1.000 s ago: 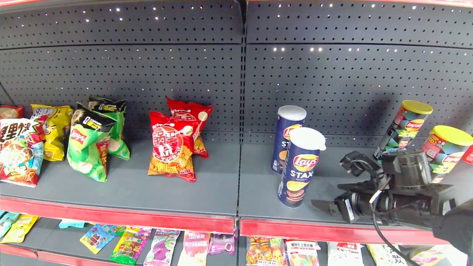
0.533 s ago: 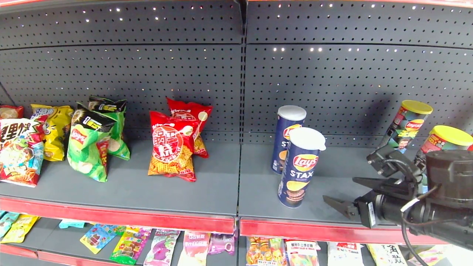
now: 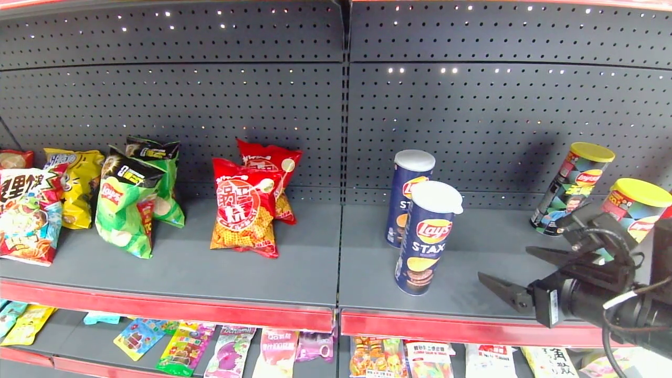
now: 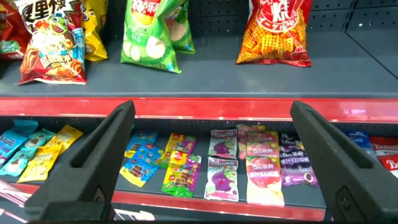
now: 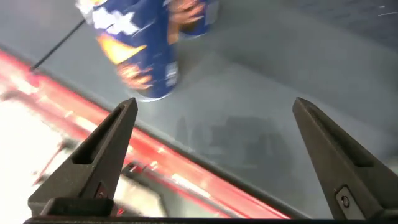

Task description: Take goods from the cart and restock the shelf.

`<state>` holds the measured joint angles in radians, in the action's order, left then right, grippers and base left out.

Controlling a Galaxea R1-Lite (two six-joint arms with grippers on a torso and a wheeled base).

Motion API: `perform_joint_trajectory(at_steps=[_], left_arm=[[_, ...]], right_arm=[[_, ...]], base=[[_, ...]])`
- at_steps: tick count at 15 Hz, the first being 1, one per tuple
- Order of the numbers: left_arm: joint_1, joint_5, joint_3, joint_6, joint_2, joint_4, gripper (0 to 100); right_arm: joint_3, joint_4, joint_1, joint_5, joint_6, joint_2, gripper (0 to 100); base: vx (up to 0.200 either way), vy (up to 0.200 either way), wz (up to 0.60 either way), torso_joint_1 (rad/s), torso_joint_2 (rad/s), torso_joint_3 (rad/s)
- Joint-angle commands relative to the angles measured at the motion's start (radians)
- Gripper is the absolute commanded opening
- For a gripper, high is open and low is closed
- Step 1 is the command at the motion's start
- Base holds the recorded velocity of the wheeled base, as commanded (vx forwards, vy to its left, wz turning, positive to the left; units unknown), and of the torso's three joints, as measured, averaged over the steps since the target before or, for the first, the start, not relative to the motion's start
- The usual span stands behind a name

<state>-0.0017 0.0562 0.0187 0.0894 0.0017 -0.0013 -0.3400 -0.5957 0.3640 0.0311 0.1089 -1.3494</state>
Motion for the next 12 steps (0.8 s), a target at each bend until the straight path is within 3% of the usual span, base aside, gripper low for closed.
perform_joint_trajectory(at_steps=[1,12], left_arm=[[0.000,0.001,0.000,0.001,0.001,0.000,100],[0.000,-0.001,0.000,0.006,0.001,0.000,100]], right_arm=[[0.003,-0.001,-0.013,0.055,0.002,0.093,100],[0.111,0.014,-0.197,0.078,0.095,0.450,100]], base=[[0.000,0.000,0.00,0.000,0.00,0.000],[0.000,0.000,0.00,0.000,0.00,0.000]])
